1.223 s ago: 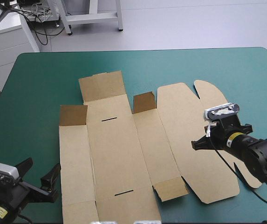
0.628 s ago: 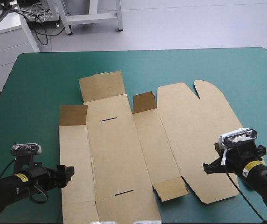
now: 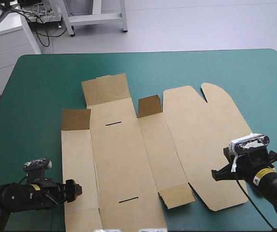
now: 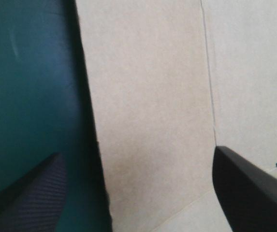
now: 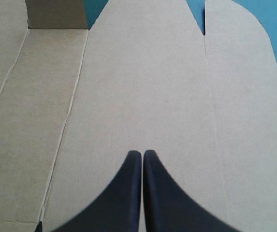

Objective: Fold the box

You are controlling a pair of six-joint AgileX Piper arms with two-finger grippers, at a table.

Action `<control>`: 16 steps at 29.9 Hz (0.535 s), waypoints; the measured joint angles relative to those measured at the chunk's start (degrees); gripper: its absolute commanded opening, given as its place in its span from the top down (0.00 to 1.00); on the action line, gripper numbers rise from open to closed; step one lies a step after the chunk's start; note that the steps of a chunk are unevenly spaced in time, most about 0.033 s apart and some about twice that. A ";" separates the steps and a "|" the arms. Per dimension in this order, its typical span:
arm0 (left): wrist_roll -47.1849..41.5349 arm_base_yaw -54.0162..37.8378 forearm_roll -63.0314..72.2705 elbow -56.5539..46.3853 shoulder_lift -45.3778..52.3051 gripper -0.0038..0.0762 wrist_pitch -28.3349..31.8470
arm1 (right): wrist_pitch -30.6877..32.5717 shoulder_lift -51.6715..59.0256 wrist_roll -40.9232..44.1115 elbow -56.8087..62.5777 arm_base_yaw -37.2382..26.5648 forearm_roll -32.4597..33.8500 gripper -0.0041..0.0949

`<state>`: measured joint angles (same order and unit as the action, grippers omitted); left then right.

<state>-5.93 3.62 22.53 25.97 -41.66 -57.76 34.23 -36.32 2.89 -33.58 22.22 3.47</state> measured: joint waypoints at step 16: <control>14.71 0.00 24.08 -3.77 -4.77 0.41 2.63 | -0.10 0.00 0.00 0.00 0.00 -0.48 0.98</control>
<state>8.78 3.62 46.61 22.20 -46.43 -55.13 34.12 -36.32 2.89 -33.58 22.22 2.98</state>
